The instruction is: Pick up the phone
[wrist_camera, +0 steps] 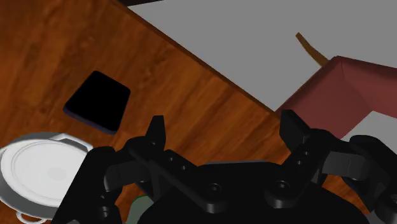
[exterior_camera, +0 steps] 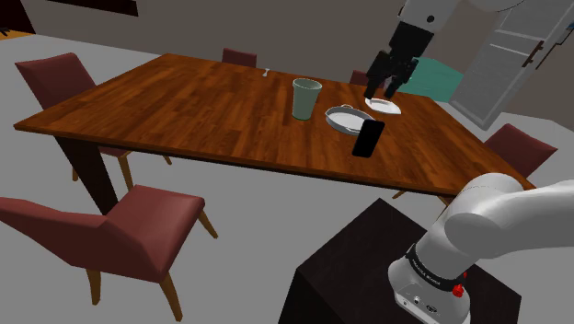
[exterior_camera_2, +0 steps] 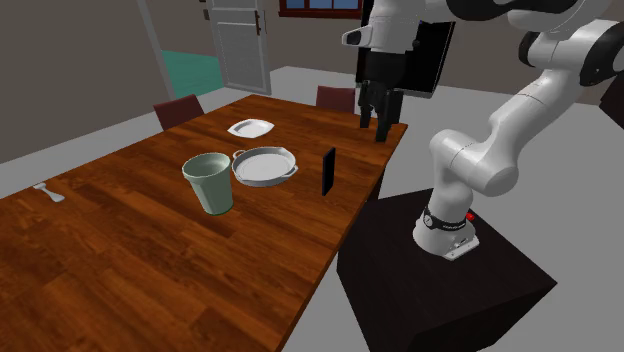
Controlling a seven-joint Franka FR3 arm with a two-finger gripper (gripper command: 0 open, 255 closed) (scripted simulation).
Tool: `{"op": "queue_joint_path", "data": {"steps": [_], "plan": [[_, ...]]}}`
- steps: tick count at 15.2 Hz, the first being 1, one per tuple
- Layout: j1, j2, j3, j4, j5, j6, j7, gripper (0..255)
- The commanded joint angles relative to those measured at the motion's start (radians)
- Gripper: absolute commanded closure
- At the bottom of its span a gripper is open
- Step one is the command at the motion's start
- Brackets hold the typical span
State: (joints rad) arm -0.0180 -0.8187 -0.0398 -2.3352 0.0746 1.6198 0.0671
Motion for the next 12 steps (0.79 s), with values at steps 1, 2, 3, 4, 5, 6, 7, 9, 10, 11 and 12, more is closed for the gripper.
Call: {"op": "queue_joint_path", "data": {"steps": [1,2,3,4,5,6,7,9,10,11,12], "plan": [[0.000,0.000,0.000,0.000,0.000,0.000,0.000,0],[0.014,0.006,-0.028,-0.015,-0.023,0.010,-0.077,0],[0.030,0.015,-0.057,-0.027,-0.048,0.021,-0.153,0],[0.045,0.027,-0.085,-0.037,-0.073,0.034,-0.229,0],[0.059,0.040,-0.113,-0.045,-0.097,0.047,-0.305,0],[0.074,0.056,-0.142,-0.051,-0.121,0.061,-0.381,0],[0.088,0.075,-0.170,-0.055,-0.145,0.077,-0.456,0],[0.118,0.118,-0.225,-0.057,-0.191,0.111,-0.604,0],[0.133,0.143,-0.252,-0.055,-0.213,0.130,-0.678,0],[0.149,0.170,-0.278,-0.052,-0.233,0.150,-0.752,0],[0.165,0.198,-0.304,-0.047,-0.252,0.171,-0.825,0]]}}
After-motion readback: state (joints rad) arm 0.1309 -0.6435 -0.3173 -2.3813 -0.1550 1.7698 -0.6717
